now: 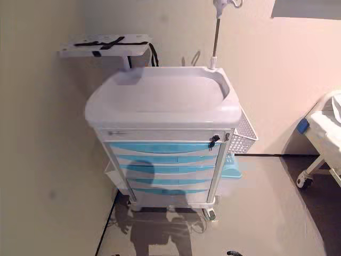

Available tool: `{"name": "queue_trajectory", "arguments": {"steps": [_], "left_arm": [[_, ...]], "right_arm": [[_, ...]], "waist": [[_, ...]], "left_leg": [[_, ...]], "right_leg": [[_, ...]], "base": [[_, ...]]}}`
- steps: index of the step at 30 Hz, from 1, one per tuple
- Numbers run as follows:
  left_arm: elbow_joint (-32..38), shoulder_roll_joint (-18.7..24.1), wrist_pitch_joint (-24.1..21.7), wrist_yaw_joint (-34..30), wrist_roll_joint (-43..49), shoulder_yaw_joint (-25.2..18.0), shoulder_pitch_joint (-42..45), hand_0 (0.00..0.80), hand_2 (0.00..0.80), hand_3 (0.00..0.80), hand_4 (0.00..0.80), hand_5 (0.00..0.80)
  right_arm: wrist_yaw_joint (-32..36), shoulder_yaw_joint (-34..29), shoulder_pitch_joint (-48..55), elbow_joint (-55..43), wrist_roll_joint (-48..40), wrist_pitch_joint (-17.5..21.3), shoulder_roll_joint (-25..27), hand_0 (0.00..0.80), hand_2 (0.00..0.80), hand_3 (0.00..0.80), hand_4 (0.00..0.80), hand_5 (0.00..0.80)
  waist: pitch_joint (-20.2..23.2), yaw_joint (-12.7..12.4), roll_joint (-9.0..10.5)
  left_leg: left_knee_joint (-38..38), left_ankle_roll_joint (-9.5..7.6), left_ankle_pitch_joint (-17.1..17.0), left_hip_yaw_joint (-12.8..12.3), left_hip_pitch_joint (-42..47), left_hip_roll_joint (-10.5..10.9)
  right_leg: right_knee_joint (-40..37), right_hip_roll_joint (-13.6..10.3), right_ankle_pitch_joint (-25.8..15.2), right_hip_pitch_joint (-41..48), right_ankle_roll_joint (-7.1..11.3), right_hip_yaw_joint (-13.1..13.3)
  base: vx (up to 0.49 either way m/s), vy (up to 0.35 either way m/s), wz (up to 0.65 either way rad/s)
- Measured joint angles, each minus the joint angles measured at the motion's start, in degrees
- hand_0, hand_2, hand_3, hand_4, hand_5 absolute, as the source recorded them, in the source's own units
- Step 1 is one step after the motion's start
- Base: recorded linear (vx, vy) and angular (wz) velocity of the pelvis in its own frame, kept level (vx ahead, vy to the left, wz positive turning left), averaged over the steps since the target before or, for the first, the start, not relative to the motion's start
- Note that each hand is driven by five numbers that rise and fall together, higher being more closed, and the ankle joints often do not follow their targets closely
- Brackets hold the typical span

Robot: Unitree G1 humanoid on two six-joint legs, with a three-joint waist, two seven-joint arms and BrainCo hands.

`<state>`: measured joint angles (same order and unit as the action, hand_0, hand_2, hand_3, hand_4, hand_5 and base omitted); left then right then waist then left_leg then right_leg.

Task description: Open the drawer and pick up the medicine

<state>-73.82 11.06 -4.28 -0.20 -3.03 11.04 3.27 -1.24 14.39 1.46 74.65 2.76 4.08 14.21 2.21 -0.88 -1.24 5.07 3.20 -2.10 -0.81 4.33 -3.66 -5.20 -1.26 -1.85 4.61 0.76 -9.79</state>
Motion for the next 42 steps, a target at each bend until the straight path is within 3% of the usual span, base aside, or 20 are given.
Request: {"name": "queue_trajectory", "arguments": {"steps": [32, 42], "left_arm": [[0.43, 0.15, -0.54, 1.48, -0.26, -0.10, -0.08, 0.000, 0.000, 0.000, 0.000, 0.000], [3.43, 0.15, -2.65, 3.99, -4.81, -1.18, -4.02, 0.000, 0.000, 0.000, 0.000, 0.000]], "right_arm": [[-0.15, -0.05, 0.89, 0.04, -0.05, 0.05, 0.03, 0.000, 0.000, 0.000, 0.000, 0.000], [-1.36, 0.26, -2.05, -0.22, 0.03, 0.25, 0.07, 0.000, 0.000, 0.000, 0.000, 0.000]], "waist": [[-0.42, 0.00, 0.16], [-4.61, 0.00, 0.82]], "left_leg": [[-0.01, 0.39, 0.01, -0.24, -1.05, -0.03], [-0.09, 0.15, -0.88, -0.53, -6.33, 0.41]], "right_leg": [[0.00, 0.01, 0.17, -1.21, -0.13, 0.04], [1.15, -0.14, -0.65, -7.38, -0.38, 0.39]], "base": [[0.000, 0.001, 0.00], [-0.061, 0.037, -0.02]]}}
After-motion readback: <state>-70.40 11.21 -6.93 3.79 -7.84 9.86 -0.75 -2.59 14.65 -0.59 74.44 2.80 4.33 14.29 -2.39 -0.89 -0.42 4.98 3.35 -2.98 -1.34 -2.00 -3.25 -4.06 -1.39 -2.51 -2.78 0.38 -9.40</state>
